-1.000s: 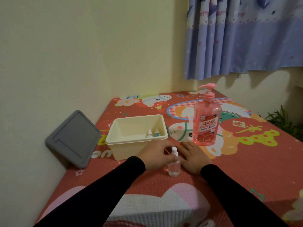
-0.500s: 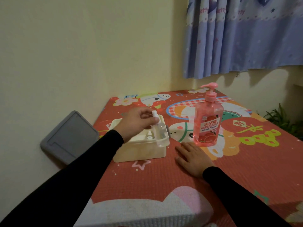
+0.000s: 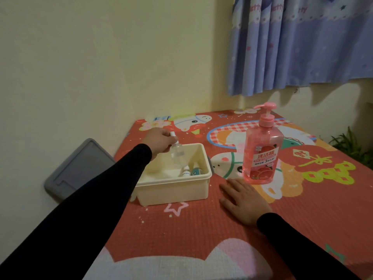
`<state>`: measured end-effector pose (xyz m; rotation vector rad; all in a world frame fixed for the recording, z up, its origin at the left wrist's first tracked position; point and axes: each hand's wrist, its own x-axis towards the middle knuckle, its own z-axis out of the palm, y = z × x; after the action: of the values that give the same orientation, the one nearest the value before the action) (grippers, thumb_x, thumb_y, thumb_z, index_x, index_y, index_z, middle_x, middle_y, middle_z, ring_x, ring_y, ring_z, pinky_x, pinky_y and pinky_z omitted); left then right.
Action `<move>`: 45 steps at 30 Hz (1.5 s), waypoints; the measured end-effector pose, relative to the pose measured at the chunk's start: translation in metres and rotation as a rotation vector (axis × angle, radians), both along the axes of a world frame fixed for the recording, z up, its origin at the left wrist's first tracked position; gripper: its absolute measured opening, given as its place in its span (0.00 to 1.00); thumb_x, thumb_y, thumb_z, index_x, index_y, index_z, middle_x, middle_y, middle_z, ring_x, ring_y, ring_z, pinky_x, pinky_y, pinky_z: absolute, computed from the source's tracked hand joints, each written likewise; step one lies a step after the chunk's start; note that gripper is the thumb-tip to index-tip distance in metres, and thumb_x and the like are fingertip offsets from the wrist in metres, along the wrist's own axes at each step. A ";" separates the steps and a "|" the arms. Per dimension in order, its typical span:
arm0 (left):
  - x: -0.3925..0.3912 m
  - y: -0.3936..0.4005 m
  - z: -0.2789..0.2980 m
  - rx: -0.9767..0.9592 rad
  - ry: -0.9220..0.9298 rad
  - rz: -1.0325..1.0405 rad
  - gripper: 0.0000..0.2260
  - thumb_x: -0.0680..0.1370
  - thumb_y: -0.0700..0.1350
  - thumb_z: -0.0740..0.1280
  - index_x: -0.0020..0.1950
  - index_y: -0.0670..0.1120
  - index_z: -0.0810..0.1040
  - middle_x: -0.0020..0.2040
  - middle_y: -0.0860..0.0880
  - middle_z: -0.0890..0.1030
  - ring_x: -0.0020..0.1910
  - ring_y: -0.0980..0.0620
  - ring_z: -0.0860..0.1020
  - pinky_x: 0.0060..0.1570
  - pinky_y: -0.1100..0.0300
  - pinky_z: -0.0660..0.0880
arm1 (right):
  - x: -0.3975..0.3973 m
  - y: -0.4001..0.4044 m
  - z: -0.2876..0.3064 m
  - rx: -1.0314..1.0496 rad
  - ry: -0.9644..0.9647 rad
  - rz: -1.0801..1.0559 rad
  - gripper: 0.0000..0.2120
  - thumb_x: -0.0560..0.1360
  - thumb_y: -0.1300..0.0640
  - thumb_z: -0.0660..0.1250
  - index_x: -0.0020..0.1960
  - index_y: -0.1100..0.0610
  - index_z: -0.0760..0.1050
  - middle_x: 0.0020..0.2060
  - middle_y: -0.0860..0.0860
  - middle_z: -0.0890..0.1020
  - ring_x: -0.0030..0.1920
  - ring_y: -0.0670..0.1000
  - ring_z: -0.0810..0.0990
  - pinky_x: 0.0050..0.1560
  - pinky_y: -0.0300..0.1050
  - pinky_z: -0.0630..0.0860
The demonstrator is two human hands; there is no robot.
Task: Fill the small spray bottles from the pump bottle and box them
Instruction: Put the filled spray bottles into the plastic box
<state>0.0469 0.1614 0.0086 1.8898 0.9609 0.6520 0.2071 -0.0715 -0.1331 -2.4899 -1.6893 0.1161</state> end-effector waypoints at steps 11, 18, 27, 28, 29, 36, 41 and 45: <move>0.015 0.015 -0.037 0.048 0.385 0.047 0.15 0.75 0.39 0.68 0.30 0.40 0.71 0.32 0.42 0.75 0.32 0.44 0.75 0.42 0.51 0.79 | -0.003 -0.001 0.006 -0.025 0.014 -0.004 0.29 0.78 0.35 0.45 0.77 0.42 0.50 0.78 0.48 0.52 0.78 0.50 0.48 0.78 0.50 0.45; 0.020 0.018 -0.044 0.006 0.455 0.078 0.13 0.75 0.41 0.70 0.32 0.38 0.74 0.29 0.42 0.76 0.27 0.45 0.74 0.34 0.56 0.77 | -0.004 -0.001 0.006 -0.024 0.009 -0.008 0.29 0.78 0.35 0.45 0.77 0.42 0.50 0.78 0.47 0.52 0.78 0.49 0.48 0.78 0.50 0.45; 0.032 0.012 -0.047 0.014 0.637 0.035 0.13 0.76 0.45 0.71 0.35 0.39 0.75 0.33 0.42 0.78 0.33 0.44 0.77 0.42 0.54 0.80 | -0.003 -0.001 0.004 -0.015 0.002 -0.006 0.29 0.78 0.35 0.46 0.77 0.42 0.50 0.78 0.47 0.53 0.78 0.49 0.48 0.77 0.49 0.44; 0.033 0.012 -0.047 0.011 0.662 0.034 0.13 0.76 0.45 0.71 0.36 0.39 0.75 0.35 0.42 0.79 0.34 0.44 0.77 0.44 0.54 0.80 | -0.003 -0.001 0.004 -0.013 0.000 -0.006 0.29 0.78 0.35 0.45 0.77 0.42 0.50 0.78 0.47 0.53 0.78 0.49 0.48 0.77 0.49 0.44; 0.034 0.012 -0.048 0.009 0.686 0.031 0.13 0.76 0.46 0.70 0.37 0.39 0.76 0.35 0.43 0.79 0.35 0.44 0.77 0.45 0.54 0.80 | -0.003 -0.001 0.004 -0.012 0.000 -0.006 0.29 0.78 0.34 0.45 0.77 0.42 0.49 0.78 0.47 0.53 0.78 0.49 0.48 0.77 0.49 0.44; 0.037 0.011 -0.057 0.003 0.789 0.001 0.12 0.79 0.46 0.66 0.39 0.39 0.76 0.39 0.42 0.79 0.38 0.45 0.78 0.53 0.53 0.80 | -0.001 -0.001 0.002 -0.012 0.005 -0.003 0.32 0.76 0.31 0.41 0.77 0.41 0.48 0.78 0.47 0.52 0.78 0.49 0.47 0.77 0.49 0.43; 0.031 0.013 -0.045 -0.061 0.701 0.042 0.10 0.78 0.41 0.66 0.40 0.38 0.75 0.34 0.42 0.78 0.29 0.47 0.76 0.36 0.56 0.79 | -0.002 -0.001 0.005 -0.019 0.011 0.003 0.39 0.70 0.27 0.35 0.77 0.41 0.49 0.78 0.47 0.52 0.78 0.49 0.47 0.77 0.49 0.44; 0.018 0.006 -0.026 0.016 0.594 0.050 0.07 0.77 0.40 0.69 0.45 0.36 0.77 0.40 0.40 0.82 0.31 0.46 0.78 0.39 0.54 0.80 | -0.003 -0.002 0.006 -0.024 0.003 -0.002 0.39 0.70 0.27 0.35 0.77 0.42 0.49 0.78 0.47 0.52 0.78 0.49 0.48 0.77 0.49 0.44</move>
<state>0.0648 0.1672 -0.0170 2.1244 1.3750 0.1124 0.2042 -0.0732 -0.1275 -2.5075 -1.6942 0.1405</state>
